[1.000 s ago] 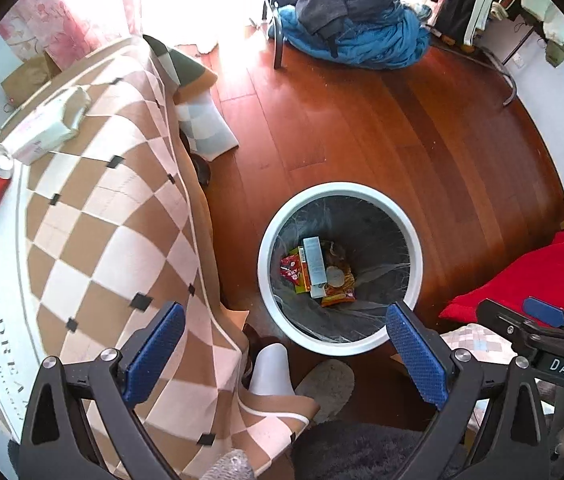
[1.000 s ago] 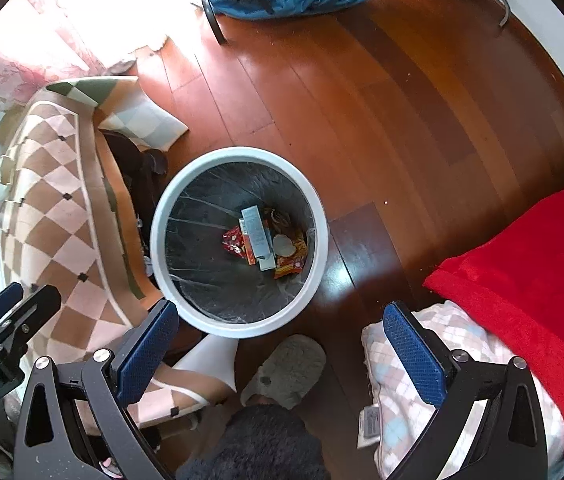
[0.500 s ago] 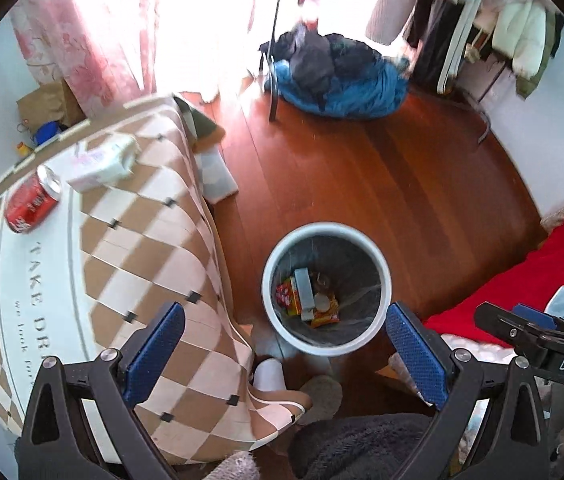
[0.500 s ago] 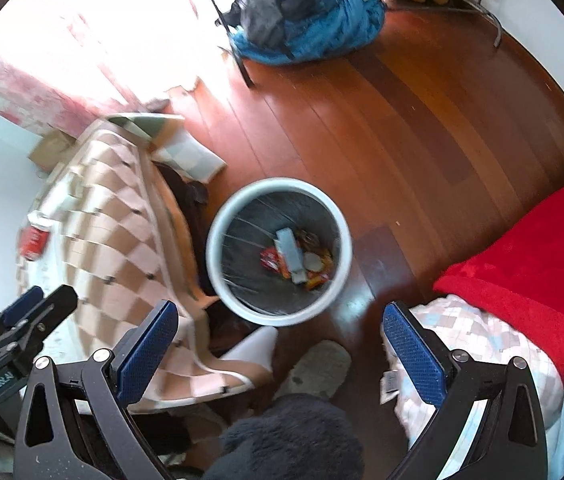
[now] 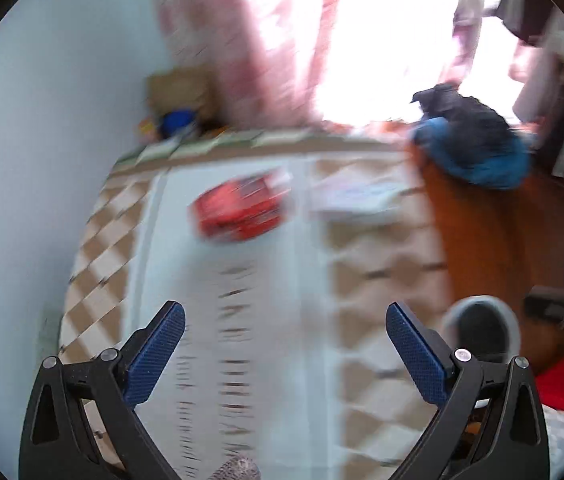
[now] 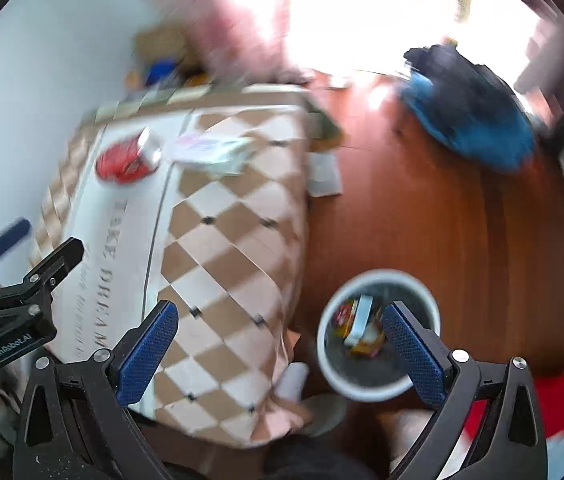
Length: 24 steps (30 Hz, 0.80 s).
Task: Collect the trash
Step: 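Move both tools back toward the table, then grasp the red Coca-Cola can with the left tool while the right tool grasps the tissue pack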
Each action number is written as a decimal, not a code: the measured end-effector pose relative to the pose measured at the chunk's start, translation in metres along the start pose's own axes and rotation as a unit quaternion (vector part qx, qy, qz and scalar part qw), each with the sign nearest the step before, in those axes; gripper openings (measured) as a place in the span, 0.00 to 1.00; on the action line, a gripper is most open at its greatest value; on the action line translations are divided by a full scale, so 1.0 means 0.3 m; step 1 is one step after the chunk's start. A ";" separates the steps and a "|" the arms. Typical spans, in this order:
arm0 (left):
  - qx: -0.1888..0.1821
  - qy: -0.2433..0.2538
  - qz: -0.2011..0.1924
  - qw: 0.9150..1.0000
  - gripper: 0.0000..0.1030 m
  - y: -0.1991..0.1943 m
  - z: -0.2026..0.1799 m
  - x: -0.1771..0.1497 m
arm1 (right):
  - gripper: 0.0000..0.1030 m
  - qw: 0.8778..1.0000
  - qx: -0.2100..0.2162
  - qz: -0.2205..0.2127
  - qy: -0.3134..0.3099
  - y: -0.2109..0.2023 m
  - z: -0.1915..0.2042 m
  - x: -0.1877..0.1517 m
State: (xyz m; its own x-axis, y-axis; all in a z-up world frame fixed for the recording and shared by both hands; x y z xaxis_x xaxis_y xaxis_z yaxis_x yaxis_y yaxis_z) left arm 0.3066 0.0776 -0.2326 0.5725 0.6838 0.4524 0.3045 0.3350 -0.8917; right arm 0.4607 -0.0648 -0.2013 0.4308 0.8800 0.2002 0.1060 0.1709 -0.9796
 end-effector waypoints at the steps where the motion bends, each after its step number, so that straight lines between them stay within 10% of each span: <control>1: 0.015 -0.008 0.008 1.000 1.00 0.049 0.051 -0.005 | 1.00 0.999 -0.004 0.017 -0.033 0.057 0.045 0.088; 14: 0.073 -0.069 0.076 0.992 1.00 0.396 0.363 -0.032 | 1.00 0.959 -0.054 0.172 -0.216 0.600 0.176 0.571; 20: 0.080 -0.040 0.060 0.994 1.00 0.387 0.358 0.032 | 0.87 0.964 -0.005 0.176 -0.200 0.682 0.173 0.595; 24: 0.055 0.073 0.015 0.996 1.00 0.311 0.257 0.110 | 0.72 0.982 0.038 0.155 -0.102 0.649 0.091 0.571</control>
State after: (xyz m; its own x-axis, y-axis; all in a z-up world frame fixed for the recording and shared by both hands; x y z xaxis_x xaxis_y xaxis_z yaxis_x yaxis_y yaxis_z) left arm 0.2954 0.1814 -0.3022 0.6865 0.5964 0.4160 0.2054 0.3897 -0.8977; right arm 0.5308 0.1313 -0.3581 0.2419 0.9643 -0.1075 -0.0712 -0.0929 -0.9931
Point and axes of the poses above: each gripper's, at about its wrist camera, not at the fingertips, and y roughly the way its jaws point, z to its left, x to its top, the point moved 4 cm from there along y, roughly the way its jaws point, and after that the axes turned 12 degrees about -y, right-handed, at the moved point
